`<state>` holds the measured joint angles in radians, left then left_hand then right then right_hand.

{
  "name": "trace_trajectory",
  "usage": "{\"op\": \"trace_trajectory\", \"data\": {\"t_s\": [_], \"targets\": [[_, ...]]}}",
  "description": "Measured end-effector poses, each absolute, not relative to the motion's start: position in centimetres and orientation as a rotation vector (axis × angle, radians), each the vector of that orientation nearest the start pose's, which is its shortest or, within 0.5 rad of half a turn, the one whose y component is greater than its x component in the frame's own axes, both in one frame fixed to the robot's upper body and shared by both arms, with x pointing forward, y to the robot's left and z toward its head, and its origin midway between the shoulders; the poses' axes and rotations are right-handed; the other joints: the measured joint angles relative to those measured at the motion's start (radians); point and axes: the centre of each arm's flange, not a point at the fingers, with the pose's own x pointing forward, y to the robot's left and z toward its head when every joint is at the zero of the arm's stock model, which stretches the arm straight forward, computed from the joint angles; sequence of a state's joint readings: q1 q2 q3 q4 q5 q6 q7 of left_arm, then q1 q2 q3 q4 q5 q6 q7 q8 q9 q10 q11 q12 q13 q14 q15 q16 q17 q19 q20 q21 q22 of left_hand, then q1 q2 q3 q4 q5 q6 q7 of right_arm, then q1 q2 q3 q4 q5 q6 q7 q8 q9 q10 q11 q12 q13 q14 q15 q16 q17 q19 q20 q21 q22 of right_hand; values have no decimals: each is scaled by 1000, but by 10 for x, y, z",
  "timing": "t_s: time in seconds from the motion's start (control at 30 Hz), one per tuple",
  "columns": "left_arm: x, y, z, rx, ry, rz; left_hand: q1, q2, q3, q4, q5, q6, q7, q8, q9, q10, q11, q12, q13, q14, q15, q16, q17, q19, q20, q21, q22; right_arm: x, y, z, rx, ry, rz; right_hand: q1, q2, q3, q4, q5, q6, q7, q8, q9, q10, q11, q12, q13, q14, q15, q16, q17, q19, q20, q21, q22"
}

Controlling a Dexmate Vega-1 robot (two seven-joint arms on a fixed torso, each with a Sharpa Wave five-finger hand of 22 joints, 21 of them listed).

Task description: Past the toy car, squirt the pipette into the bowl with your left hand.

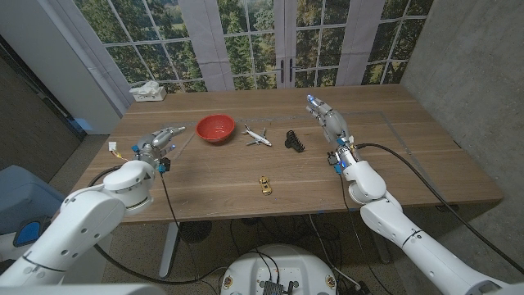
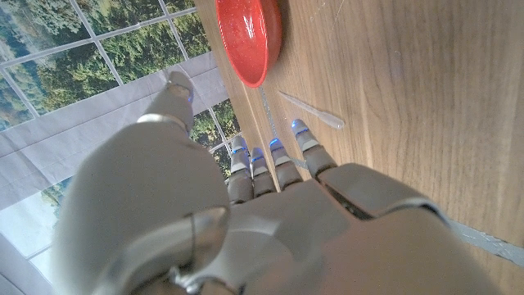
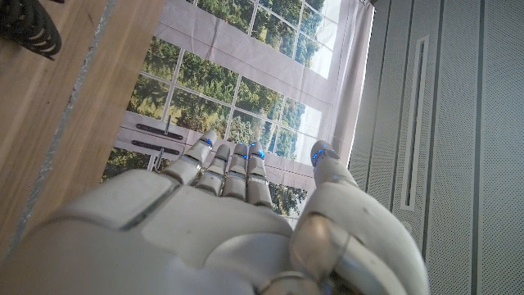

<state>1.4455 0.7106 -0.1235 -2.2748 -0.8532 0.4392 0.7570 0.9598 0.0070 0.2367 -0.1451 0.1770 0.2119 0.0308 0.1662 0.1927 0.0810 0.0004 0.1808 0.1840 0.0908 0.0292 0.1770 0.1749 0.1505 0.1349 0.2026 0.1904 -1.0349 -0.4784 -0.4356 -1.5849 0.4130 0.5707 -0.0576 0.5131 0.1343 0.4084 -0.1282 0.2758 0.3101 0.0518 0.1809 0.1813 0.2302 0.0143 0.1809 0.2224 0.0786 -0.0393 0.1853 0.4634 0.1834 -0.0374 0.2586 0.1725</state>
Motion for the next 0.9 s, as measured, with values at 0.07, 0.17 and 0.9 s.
{"op": "trace_trajectory", "data": {"t_s": [0.07,0.17,0.9], "targets": [[466,356,-35,-70,-267,339,-33,-12,-12,4,0,-85,-2,0,-6,-62,12,-4,0,-53,4,-1,0,-30,-12,-7,0,553,-189,-37,-30,-917,360,-10,-10,-4,-4,0,0,0,0,0,0,0,0,0,0,0,0,-5,0,0,-1,0],[465,355,-35,-50,-277,345,-76,-29,-26,10,5,-172,-13,0,-11,-144,26,-4,-1,-136,14,-7,0,-89,-29,-15,-4,551,-191,-38,-29,-920,356,-10,-10,-4,-4,0,0,0,0,0,0,0,0,-2,0,0,0,-9,0,0,-4,0],[475,360,-26,87,-534,246,-339,38,-82,94,8,-383,-146,4,-16,-253,-45,-8,-7,-262,-33,-10,-3,-283,-132,-23,-9,548,-191,-41,-29,-923,342,-45,-21,-25,2,-22,-9,-2,0,0,-13,2,4,-13,-4,4,0,-29,10,-2,-8,0]]}}
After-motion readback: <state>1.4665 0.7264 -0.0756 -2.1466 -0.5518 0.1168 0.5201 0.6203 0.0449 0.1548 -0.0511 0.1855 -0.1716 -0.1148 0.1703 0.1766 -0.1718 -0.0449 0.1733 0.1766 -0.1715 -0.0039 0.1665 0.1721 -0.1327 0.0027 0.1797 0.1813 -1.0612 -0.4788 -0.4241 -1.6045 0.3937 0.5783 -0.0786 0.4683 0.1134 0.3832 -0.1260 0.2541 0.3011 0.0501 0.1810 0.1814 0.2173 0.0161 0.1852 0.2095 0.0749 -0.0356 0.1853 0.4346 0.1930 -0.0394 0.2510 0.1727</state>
